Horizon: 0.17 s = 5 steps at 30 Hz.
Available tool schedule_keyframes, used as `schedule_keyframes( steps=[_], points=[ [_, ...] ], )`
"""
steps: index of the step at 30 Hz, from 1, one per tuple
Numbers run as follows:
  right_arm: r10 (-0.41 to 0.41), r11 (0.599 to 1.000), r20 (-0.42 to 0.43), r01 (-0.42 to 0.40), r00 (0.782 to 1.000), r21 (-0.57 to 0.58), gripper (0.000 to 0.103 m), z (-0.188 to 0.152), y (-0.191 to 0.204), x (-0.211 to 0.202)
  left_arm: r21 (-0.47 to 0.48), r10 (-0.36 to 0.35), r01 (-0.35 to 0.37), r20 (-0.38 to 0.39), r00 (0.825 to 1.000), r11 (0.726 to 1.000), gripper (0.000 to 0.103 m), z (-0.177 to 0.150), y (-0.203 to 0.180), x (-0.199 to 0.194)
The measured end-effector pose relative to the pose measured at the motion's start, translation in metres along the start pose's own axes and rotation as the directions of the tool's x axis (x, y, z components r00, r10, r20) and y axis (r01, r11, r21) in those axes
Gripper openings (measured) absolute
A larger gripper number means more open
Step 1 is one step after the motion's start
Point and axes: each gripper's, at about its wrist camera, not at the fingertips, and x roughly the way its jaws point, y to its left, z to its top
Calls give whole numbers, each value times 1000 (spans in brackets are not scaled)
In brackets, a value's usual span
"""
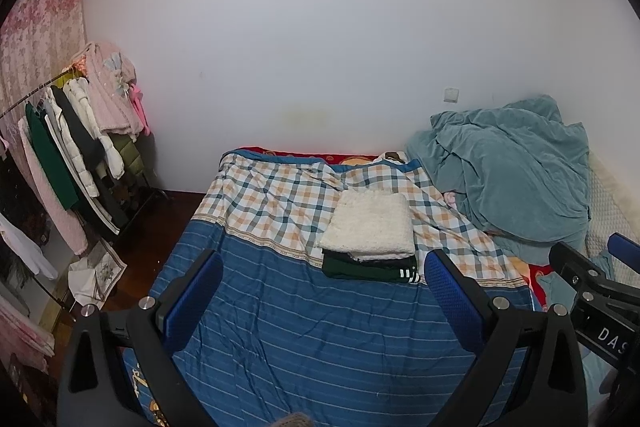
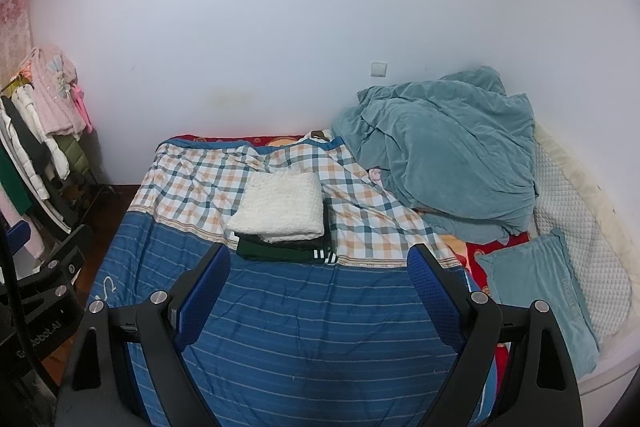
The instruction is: Fold large clothes
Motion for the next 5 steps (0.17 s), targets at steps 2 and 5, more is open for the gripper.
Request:
schedule_keyframes(
  steps=[2, 5],
  points=[
    [0, 1000, 0, 0, 1000, 2, 91, -1, 0, -1, -3, 0, 0, 0, 1000, 1000, 103, -1, 0, 0],
    [2, 1000, -3, -2, 1000, 3, 91, -3, 2, 0, -20, 7, -7, 3, 1000, 1000, 103, -3, 3, 1]
  ],
)
